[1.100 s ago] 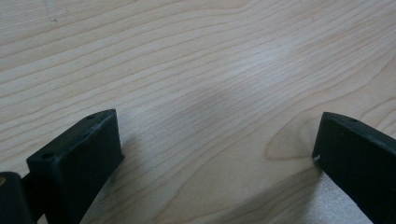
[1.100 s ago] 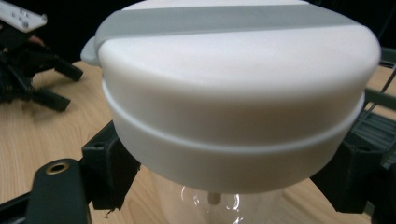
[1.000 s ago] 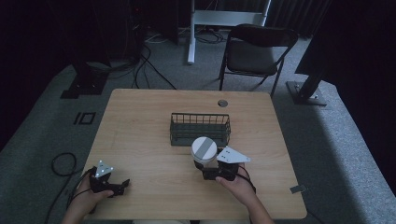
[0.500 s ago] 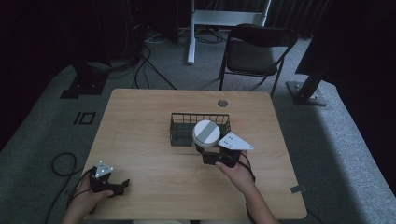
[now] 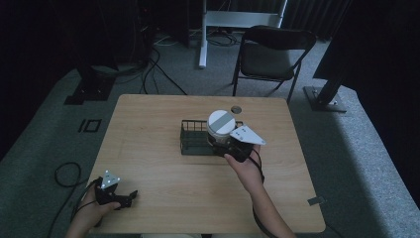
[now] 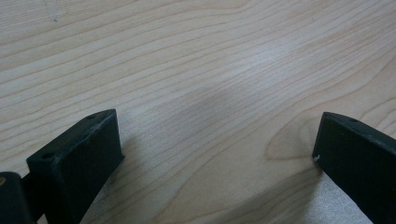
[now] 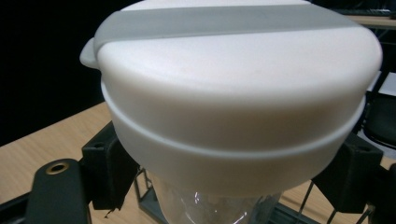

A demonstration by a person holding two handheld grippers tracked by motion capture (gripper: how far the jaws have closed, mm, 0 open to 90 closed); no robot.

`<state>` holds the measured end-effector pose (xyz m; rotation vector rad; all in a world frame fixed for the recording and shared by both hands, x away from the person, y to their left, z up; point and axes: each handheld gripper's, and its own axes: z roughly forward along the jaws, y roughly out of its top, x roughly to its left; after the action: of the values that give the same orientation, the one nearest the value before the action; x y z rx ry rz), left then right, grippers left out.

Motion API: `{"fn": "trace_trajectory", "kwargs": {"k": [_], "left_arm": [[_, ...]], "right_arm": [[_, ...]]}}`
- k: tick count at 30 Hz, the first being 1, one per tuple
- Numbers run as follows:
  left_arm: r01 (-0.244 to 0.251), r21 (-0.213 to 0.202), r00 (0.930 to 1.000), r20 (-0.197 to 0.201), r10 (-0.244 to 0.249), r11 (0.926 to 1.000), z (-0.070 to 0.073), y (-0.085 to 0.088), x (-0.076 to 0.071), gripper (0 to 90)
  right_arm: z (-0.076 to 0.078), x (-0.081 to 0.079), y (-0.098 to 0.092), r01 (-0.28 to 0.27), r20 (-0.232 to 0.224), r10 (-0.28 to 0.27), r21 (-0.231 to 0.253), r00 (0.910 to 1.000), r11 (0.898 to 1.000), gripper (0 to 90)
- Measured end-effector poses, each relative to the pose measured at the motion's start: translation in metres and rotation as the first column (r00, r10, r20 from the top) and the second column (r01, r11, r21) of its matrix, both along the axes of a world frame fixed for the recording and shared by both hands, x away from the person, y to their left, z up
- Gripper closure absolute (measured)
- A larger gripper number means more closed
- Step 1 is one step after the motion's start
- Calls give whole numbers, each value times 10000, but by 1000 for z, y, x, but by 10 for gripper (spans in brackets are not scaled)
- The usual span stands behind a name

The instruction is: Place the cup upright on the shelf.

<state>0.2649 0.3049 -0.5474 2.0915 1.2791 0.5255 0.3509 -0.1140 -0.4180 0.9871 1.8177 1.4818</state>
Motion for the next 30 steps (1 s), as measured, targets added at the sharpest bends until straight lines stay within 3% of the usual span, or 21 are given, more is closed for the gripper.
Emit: {"fn": "trace_trajectory", "kwargs": {"k": [5, 8, 11, 17, 25, 26, 30], "left_arm": [[-8, -4, 10000, -7, 8, 10000, 0, 0, 0, 14], [-8, -7, 10000, -3, 8, 10000, 0, 0, 0, 14], [-2, -1, 10000, -8, 2, 10000, 0, 0, 0, 14], [-9, -8, 10000, -5, 9, 10000, 0, 0, 0, 14], [-7, -4, 10000, -5, 7, 10000, 0, 0, 0, 14], [-7, -5, 10000, -3, 7, 10000, 0, 0, 0, 14], [-4, -1, 10000, -10, 4, 10000, 0, 0, 0, 14]], "right_arm": [[-2, 11, 5, 518, -72, -520, -257, 9986, 9983, 184], [-2, 15, 7, 748, -201, -751, -156, 9970, 9971, 184], [-3, 27, 11, 1266, -408, -1278, -289, 9910, 9915, 184], [-5, 42, 19, 1798, -864, -1838, -522, 9792, 9823, 183], [-14, 53, 31, 2072, -1287, -2206, -1096, 9668, 9721, 184], [-17, 56, 33, 2132, -1480, -2281, -1098, 9623, 9708, 184], [-22, 59, 35, 2132, -1593, -2283, -1064, 9605, 9712, 184]]}}
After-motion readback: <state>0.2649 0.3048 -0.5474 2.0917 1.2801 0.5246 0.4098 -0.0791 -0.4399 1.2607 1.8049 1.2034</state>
